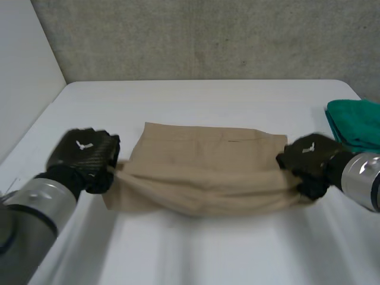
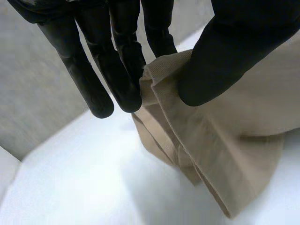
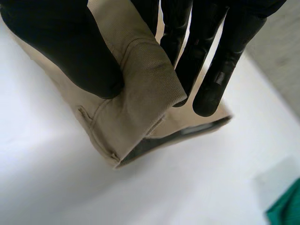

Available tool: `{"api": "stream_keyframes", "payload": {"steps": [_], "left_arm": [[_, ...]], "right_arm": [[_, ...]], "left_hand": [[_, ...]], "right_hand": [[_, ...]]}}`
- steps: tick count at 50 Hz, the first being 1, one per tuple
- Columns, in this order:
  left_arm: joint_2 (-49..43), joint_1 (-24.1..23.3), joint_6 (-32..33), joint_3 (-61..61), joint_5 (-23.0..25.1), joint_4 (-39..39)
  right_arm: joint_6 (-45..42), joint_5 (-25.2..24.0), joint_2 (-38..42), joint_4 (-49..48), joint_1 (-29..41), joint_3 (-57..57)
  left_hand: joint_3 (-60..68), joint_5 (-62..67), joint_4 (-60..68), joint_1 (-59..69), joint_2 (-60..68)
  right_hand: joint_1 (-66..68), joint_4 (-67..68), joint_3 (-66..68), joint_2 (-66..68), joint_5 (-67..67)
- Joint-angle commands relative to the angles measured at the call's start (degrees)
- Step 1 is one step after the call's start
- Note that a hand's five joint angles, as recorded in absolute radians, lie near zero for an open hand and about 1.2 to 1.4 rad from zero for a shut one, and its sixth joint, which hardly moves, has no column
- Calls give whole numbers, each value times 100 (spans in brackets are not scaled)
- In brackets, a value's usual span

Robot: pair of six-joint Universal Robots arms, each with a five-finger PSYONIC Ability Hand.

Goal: Fold the laundry.

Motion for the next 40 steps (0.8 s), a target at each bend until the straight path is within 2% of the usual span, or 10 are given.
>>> {"api": "stream_keyframes", "payload": {"steps": [1,8,16,22,28,33,40], "left_arm": [[-1087,36,2,684,-2,67],[-2299,27,46,1730,-80,506],[-3609,36,55,3128,-247,1122],[-4426,54,335,3927,-274,1421],[-4857,62,617,4306,-248,1702],[-5183,62,872,4543,-230,2263],[-5464,71,1250,4798,-230,2756]], "right_arm": [[-59,13,741,-229,21,-440],[284,66,1918,-661,38,-1318],[469,602,3061,-1267,153,-2645],[398,655,3763,-1768,162,-3339],[363,655,4362,-1953,197,-3938],[276,690,4863,-2120,214,-4465],[47,708,5127,-2594,276,-4712]], "left_hand": [[1194,1374,1132,1585,1169],[1194,1374,1132,1585,1169],[1194,1374,1132,1585,1169],[1194,1374,1132,1585,1169],[1194,1374,1132,1585,1169],[1194,1374,1132,1585,1169],[1194,1374,1132,1585,1169]], "right_hand": [[2403,1199,1131,1358,1290],[2403,1199,1131,1358,1290],[2403,1199,1131,1358,1290],[2403,1199,1131,1358,1290],[2403,1199,1131,1358,1290],[2403,1199,1131,1358,1290],[2403,1199,1131,1358,1290]]}}
